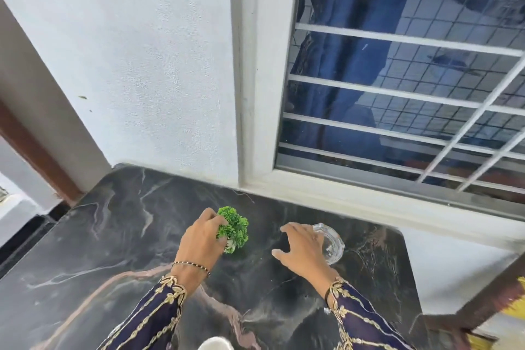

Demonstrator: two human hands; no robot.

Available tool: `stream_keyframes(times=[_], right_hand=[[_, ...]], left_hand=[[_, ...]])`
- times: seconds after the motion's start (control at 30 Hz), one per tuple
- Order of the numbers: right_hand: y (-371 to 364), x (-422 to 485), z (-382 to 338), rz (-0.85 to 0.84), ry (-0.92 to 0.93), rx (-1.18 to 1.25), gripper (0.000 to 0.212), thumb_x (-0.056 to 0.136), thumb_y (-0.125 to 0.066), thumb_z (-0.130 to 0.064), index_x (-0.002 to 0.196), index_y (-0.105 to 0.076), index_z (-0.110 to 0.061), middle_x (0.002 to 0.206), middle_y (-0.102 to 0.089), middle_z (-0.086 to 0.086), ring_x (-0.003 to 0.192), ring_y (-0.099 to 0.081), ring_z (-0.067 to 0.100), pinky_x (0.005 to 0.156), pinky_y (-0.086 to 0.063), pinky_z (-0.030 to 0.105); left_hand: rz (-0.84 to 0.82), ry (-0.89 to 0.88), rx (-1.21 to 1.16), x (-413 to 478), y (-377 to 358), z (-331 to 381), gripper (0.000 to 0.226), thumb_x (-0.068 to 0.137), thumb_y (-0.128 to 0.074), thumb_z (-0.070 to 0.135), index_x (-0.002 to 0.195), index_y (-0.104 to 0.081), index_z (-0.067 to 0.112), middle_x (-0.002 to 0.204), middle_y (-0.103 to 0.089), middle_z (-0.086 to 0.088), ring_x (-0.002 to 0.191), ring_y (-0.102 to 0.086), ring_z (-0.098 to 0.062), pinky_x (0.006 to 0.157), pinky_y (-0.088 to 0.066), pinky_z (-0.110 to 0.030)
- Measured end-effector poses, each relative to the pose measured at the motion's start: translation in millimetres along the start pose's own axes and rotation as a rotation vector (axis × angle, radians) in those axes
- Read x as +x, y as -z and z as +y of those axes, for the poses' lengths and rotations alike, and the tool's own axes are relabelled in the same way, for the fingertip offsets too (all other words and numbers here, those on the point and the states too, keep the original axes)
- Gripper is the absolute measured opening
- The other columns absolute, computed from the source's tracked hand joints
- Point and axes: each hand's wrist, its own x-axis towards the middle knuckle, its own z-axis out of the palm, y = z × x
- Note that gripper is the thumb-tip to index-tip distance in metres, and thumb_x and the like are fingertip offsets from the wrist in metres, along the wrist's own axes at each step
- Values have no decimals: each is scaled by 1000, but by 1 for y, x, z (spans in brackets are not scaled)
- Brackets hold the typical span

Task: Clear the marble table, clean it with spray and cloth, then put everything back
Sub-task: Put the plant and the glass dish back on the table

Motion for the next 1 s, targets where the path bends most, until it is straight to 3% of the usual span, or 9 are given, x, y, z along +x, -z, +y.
stream_keyframes(times=[0.13, 0.27, 0.37, 0.5, 0.6, 0.7, 0.83, 1.0], right_hand=[[-17, 3, -50, -56, 77, 241, 54, 96, -63, -40, 146, -47, -24, 153, -46, -2, 144, -35, 20, 116, -30, 38], [-41, 23, -110, -141, 68, 561, 60, 92, -72, -37, 146, -47, -24, 140, -58, 2, 114, -65, 10, 93, -57, 27], [-55, 46, -157, -176, 111, 690, 58, 93, -72, -27, 144, -45, -21, 146, -55, -3, 120, -62, 7, 100, -55, 33], [-66, 79, -214, -185, 106, 831, 57, 93, -71, -22, 143, -42, -21, 146, -56, -3, 125, -60, 10, 98, -50, 24], [-76, 103, -247, -184, 65, 903, 55, 92, -72, -22, 140, -45, -22, 144, -57, -4, 124, -61, 9, 99, -51, 26], [-84, 120, -272, -184, 19, 926, 55, 90, -72, -20, 140, -47, -22, 142, -58, -6, 120, -62, 8, 99, -52, 26], [-97, 132, -290, -184, -19, 920, 55, 88, -72, -24, 137, -49, -25, 144, -58, -6, 117, -66, 9, 104, -54, 41], [-104, 131, -294, -161, -51, 895, 61, 87, -72, -28, 142, -46, -26, 144, -58, -12, 105, -70, 4, 102, -55, 42]], left_hand=[[16, 22, -7, 13, 14, -25, 27, 80, -64, 10, 105, -68, 16, 102, -54, 2, 72, -60, -25, 66, -49, -35], [40, 34, -15, 31, 34, -63, 27, 80, -64, 8, 106, -68, 15, 104, -55, 0, 74, -60, -25, 69, -50, -36], [70, 43, -5, 49, 51, -95, 27, 81, -63, 7, 106, -68, 13, 105, -56, -2, 83, -62, -28, 72, -50, -38], [100, 39, 0, 78, 72, -138, 27, 81, -62, 6, 106, -68, 10, 108, -58, -5, 88, -62, -29, 75, -50, -38], [106, 33, 5, 98, 82, -166, 27, 81, -62, 6, 107, -68, 9, 109, -58, -7, 89, -62, -31, 76, -51, -41], [108, 42, -14, 112, 88, -188, 26, 79, -65, 6, 104, -69, 9, 110, -58, -8, 85, -63, -33, 73, -52, -41], [82, 37, -21, 119, 88, -211, 26, 80, -64, 8, 105, -68, 10, 109, -56, -6, 84, -62, -33, 71, -52, -42], [62, 34, 73, 116, 92, -221, 26, 84, -62, 22, 110, -63, 21, 123, -50, 2, 85, -63, -27, 62, -47, -35]])
